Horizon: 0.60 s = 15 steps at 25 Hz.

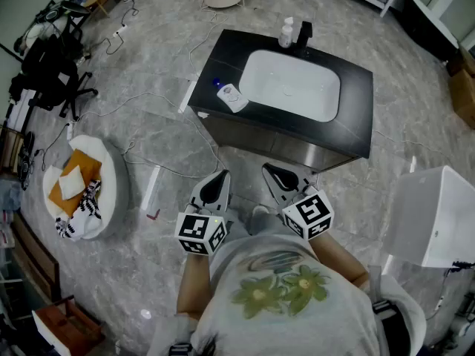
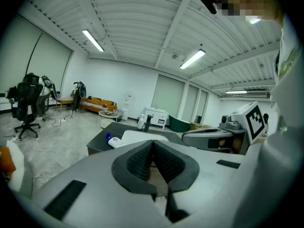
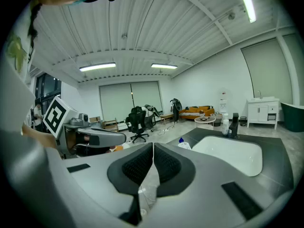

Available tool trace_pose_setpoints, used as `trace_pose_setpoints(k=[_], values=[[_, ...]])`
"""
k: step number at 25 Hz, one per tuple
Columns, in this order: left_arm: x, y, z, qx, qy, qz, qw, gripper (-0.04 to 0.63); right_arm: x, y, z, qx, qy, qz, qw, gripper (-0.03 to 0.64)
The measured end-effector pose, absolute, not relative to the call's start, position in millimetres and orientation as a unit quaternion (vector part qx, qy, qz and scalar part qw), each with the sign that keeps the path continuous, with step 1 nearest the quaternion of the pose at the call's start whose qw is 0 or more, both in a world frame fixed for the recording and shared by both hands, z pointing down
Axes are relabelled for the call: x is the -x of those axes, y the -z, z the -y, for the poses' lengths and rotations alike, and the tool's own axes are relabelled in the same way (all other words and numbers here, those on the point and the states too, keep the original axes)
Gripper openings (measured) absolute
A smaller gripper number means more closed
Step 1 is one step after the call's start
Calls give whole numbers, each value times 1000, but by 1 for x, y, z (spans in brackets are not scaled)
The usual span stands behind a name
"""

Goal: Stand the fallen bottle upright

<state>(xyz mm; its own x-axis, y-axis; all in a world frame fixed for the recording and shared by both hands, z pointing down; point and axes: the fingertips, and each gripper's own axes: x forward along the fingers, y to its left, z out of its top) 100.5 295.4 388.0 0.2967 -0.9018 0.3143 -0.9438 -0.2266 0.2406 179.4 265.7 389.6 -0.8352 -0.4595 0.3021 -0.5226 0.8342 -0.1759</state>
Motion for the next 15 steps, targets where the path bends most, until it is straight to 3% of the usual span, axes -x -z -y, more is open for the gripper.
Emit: trace_pose_setpoints(k=[15], values=[[-92, -403, -244, -798, -68, 569, 190, 18, -148, -395, -241, -224, -78, 962, 137, 44]])
